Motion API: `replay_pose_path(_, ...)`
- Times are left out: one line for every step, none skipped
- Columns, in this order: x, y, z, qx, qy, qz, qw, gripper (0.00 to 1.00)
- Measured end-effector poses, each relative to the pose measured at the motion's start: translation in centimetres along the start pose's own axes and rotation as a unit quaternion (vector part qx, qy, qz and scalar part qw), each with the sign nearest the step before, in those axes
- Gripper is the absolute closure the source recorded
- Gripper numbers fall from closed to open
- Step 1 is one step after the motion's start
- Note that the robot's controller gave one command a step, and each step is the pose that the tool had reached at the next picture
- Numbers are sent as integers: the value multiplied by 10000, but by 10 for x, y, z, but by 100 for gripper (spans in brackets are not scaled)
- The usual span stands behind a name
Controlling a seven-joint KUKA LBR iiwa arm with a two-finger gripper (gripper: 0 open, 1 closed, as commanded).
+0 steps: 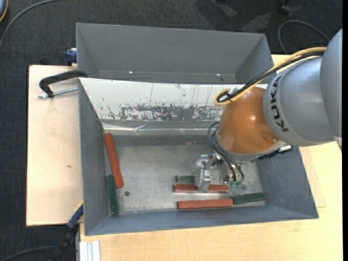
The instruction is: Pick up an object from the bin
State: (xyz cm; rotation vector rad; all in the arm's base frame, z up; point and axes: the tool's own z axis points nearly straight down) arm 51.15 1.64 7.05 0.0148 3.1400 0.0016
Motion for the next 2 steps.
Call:
replay_pose_path(19, -3, -6, 2, 17, -31, 10000, 100)
replay_pose_path(7, -38, -201, 8, -68, 0, 10000, 100)
